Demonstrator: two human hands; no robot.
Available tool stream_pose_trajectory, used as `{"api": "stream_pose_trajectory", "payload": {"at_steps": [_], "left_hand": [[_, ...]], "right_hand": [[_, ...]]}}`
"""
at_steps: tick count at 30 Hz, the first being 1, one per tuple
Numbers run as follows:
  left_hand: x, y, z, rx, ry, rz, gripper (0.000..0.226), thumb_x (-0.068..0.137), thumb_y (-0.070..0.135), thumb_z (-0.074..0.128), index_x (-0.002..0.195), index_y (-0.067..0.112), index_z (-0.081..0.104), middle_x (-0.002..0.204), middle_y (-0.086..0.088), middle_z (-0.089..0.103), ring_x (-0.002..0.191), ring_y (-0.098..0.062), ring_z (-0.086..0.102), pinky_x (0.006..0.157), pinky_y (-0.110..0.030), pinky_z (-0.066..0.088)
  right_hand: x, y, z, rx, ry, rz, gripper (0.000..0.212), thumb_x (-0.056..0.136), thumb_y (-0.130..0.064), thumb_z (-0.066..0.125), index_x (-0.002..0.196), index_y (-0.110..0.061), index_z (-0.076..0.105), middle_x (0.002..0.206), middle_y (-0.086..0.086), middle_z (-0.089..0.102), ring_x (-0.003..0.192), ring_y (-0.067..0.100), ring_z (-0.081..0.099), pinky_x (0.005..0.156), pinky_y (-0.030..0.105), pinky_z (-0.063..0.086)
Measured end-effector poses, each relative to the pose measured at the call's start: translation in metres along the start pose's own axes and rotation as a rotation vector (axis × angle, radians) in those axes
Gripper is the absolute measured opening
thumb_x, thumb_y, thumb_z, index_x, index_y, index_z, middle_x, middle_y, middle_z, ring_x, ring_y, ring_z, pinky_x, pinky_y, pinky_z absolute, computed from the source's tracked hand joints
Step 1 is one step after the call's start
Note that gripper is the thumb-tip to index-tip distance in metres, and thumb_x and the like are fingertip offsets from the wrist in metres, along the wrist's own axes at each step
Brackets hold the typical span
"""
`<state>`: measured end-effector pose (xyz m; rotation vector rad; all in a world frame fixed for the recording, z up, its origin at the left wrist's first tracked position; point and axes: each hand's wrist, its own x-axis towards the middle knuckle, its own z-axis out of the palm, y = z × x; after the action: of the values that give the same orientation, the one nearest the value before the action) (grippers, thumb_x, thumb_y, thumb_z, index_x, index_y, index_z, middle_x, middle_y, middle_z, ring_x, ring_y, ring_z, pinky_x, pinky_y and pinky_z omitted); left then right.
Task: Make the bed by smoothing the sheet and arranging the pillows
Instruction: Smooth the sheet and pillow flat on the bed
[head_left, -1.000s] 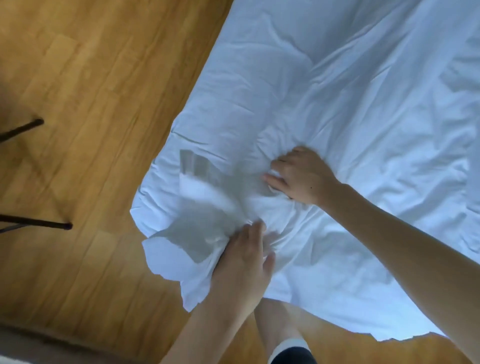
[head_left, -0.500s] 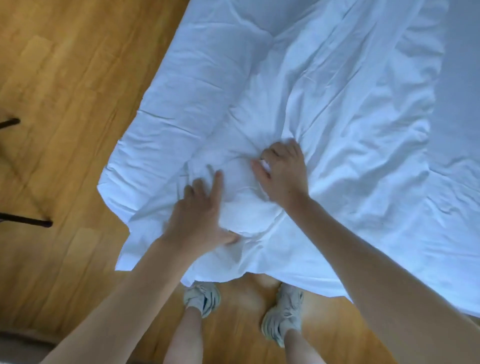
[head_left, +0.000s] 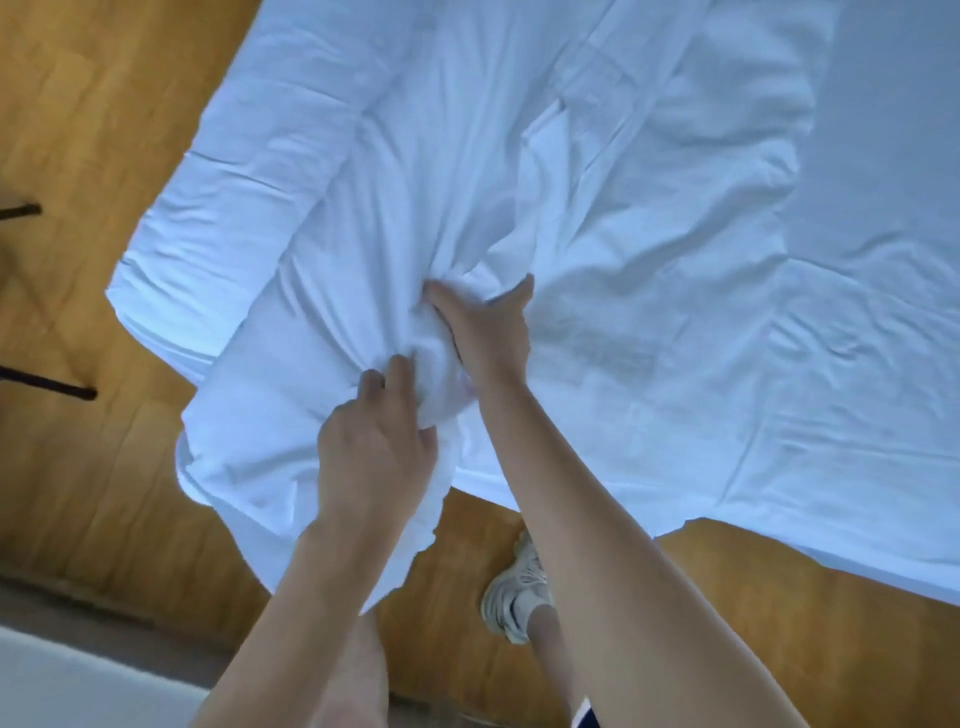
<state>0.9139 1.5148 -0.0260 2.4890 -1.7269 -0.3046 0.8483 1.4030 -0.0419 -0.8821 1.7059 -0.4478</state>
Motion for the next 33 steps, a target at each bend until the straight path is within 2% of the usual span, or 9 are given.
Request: {"api": "stream_pose_trajectory", "payload": {"at_steps": [4,9,12,16,19,23,26,29,33], "left_hand": [[-0.033,0.070,-0.008,-0.217,-0.009,-0.015,0.033,0.062,0.013,0.069,0.085,0.011,0.045,0.061,-0.006,0.052,0.037,-0.030,0.049,0.041,-0.025,0.031],[-0.086,0.169,-0.017,-0.405,-0.052,0.146,0.027,0.069,0.038,0.051,0.088,0.020,0.052,0.064,0.007,0.048,0.039,-0.015,0.047,0.039,-0.020,0.032],[-0.109,0.214,0.003,-0.472,-0.188,0.186,0.039,0.062,0.036,0.070,0.093,0.022,0.051,0.071,0.007,0.044,0.048,-0.014,0.046,0.039,-0.023,0.036],[-0.117,0.207,0.065,-0.120,-0.420,0.246,0.072,0.044,0.029,0.084,0.107,0.013,0.055,0.083,-0.005,0.055,0.057,-0.019,0.055,0.037,-0.023,0.040],[-0.117,0.172,0.083,-0.014,-0.534,0.378,0.098,0.044,0.058,0.083,0.127,0.012,0.057,0.108,-0.015,0.065,0.061,-0.022,0.063,0.039,-0.023,0.043],[-0.075,0.128,0.058,-0.267,-0.274,0.483,0.037,0.087,0.048,0.044,0.112,0.024,0.059,0.082,0.007,0.067,0.067,-0.014,0.066,0.051,-0.023,0.048],[-0.017,0.099,0.035,-0.346,0.055,0.360,0.027,0.091,0.031,0.045,0.102,0.016,0.065,0.088,0.001,0.066,0.081,-0.022,0.063,0.057,-0.030,0.049],[0.041,0.076,0.037,-0.258,0.215,0.287,0.035,0.090,0.025,0.051,0.120,0.009,0.058,0.119,-0.015,0.059,0.109,-0.033,0.050,0.086,-0.040,0.044],[0.079,0.047,0.072,-0.094,0.113,0.379,0.054,0.096,0.038,0.041,0.140,0.009,0.043,0.143,-0.029,0.038,0.130,-0.045,0.036,0.108,-0.053,0.031]], "right_hand": [[-0.007,-0.004,-0.069,-0.067,0.064,-0.181,0.045,0.070,-0.018,0.070,0.112,-0.018,0.054,0.080,-0.008,0.065,0.078,0.012,0.063,0.065,0.019,0.045],[-0.040,0.016,-0.197,-0.195,0.256,-0.331,0.038,0.066,-0.013,0.069,0.102,-0.022,0.059,0.077,-0.002,0.066,0.072,0.014,0.063,0.068,0.028,0.049],[-0.046,0.045,-0.246,-0.159,0.322,-0.288,0.034,0.069,-0.013,0.069,0.099,-0.023,0.058,0.073,-0.004,0.066,0.063,0.013,0.060,0.064,0.030,0.048],[-0.010,0.110,-0.242,-0.205,0.268,-0.014,0.062,0.078,-0.040,0.069,0.133,-0.024,0.046,0.109,-0.008,0.064,0.106,0.026,0.060,0.089,0.037,0.045],[0.008,0.138,-0.221,-0.288,0.201,0.212,0.089,0.077,-0.057,0.058,0.150,-0.022,0.023,0.139,0.007,0.049,0.127,0.032,0.046,0.101,0.041,0.037],[0.008,0.114,-0.217,-0.397,0.557,-0.201,0.086,0.078,-0.017,0.061,0.152,-0.008,0.017,0.146,0.021,0.035,0.133,0.038,0.033,0.110,0.043,0.027],[0.012,0.088,-0.216,-0.524,0.732,-0.554,0.073,0.076,-0.024,0.054,0.145,-0.007,0.038,0.144,0.026,0.038,0.132,0.043,0.035,0.110,0.048,0.028],[0.031,0.067,-0.204,-0.794,0.571,-0.705,0.061,0.085,-0.040,0.048,0.140,-0.014,0.048,0.144,0.026,0.040,0.133,0.046,0.036,0.109,0.053,0.031],[0.037,0.104,-0.185,-1.082,0.312,-0.550,0.062,0.086,-0.034,0.044,0.146,-0.023,0.038,0.151,0.026,0.027,0.138,0.045,0.028,0.101,0.061,0.035]]}}
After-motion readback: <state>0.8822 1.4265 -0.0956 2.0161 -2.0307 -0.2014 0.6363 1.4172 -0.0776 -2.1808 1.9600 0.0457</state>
